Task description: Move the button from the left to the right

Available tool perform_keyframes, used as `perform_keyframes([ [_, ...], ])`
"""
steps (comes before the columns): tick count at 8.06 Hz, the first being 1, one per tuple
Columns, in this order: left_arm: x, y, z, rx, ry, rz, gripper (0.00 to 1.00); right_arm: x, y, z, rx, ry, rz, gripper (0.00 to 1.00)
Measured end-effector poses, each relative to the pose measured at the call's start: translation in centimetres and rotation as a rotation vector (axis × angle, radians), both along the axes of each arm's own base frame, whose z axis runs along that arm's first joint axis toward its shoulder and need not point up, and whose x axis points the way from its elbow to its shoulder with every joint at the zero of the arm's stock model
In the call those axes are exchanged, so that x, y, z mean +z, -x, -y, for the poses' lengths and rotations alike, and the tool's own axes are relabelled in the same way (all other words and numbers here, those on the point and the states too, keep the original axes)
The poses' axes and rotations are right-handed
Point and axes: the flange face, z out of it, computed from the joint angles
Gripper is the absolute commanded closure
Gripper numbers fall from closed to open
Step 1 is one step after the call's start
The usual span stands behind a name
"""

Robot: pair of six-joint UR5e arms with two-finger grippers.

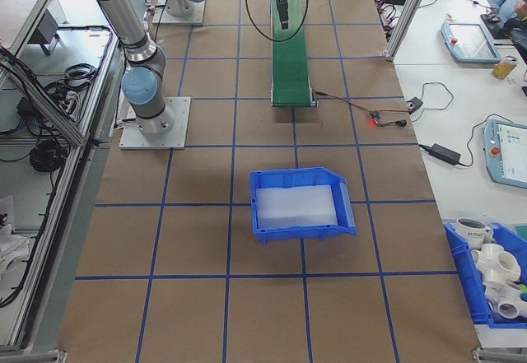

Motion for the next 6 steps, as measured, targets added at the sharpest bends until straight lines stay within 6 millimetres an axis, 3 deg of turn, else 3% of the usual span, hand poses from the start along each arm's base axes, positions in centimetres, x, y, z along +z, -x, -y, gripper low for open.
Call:
perform_keyframes([
  [1,-2.4,-2.2,0.2,-0.031,-0.039,0.028,0.00,0.0,0.0,0.0,0.000,0.000,0.000,0.00],
  [3,-7.2,-4.8,1.1,-0.099,-0.080,0.021,0.00,0.0,0.0,0.0,0.000,0.000,0.000,0.00],
  [6,-12.8,-6.3,2.1,-0.169,-0.121,-0.028,0.00,0.0,0.0,0.1,0.000,0.000,0.000,0.00],
])
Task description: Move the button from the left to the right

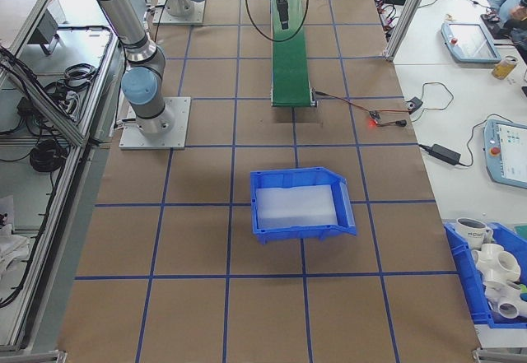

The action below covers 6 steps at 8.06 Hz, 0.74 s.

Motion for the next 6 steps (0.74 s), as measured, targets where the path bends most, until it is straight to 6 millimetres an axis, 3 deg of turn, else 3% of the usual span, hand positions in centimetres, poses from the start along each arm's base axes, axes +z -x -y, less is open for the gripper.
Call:
perform_keyframes([
  [2,-2.6,-0.6,0.4,-0.071,-0.021,-0.026,0.00,0.0,0.0,0.0,0.000,-0.001,-0.001,0.00],
  [6,-5.5,-1.4,0.9,-0.200,-0.025,-0.036,0.00,0.0,0.0,0.0,0.000,-0.001,-0.002,0.00],
])
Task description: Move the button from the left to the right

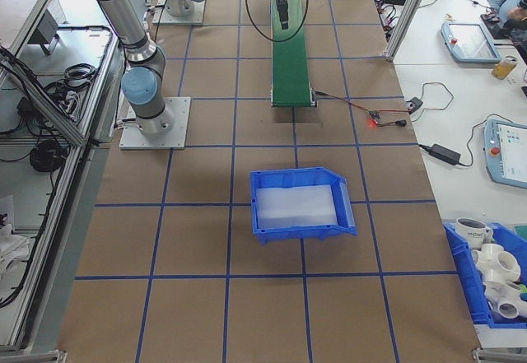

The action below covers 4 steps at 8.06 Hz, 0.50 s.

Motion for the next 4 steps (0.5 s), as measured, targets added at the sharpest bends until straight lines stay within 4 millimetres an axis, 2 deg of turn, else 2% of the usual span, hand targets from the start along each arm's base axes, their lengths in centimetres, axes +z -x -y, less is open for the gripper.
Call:
perform_keyframes([
  [4,-1.38,0.29,-0.52,-0.009,-0.019,-0.021,0.00,0.01,-0.01,0.00,0.000,0.000,0.001,0.00],
])
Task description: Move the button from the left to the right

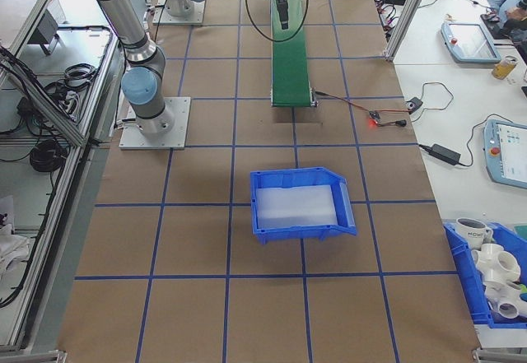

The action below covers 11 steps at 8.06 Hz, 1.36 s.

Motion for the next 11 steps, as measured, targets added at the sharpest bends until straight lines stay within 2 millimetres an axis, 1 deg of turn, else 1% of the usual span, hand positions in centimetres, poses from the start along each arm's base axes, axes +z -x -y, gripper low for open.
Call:
perform_keyframes([
  [2,-0.3,-0.5,-0.8,0.007,-0.026,0.011,0.00,0.0,0.0,0.0,0.000,-0.001,0.000,0.00],
  [4,-0.4,-0.7,-1.3,0.011,-0.035,0.012,0.45,0.0,0.0,0.0,0.000,-0.001,-0.001,0.00],
  [5,-0.4,-0.8,-1.3,0.010,-0.035,0.011,0.81,0.0,0.0,0.0,0.000,-0.001,-0.001,0.00],
  [6,-0.4,-0.8,-1.3,0.009,-0.034,0.011,1.00,0.0,0.0,0.0,0.000,0.000,-0.001,0.00],
  [8,-0.4,-0.8,-1.3,0.010,-0.032,0.011,1.00,0.0,0.0,-0.1,0.000,0.000,-0.001,0.00],
  [9,0.0,-0.8,-1.3,0.008,-0.027,0.015,1.00,0.0,0.0,-0.1,0.000,0.000,-0.001,0.00],
  [10,1.2,-0.8,-1.2,0.008,-0.013,0.029,1.00,0.0,0.0,-0.1,0.000,-0.001,-0.001,0.00],
  [11,3.7,-0.4,-1.0,0.004,0.010,0.056,1.00,0.0,0.0,-0.1,0.000,-0.002,-0.001,0.00],
])
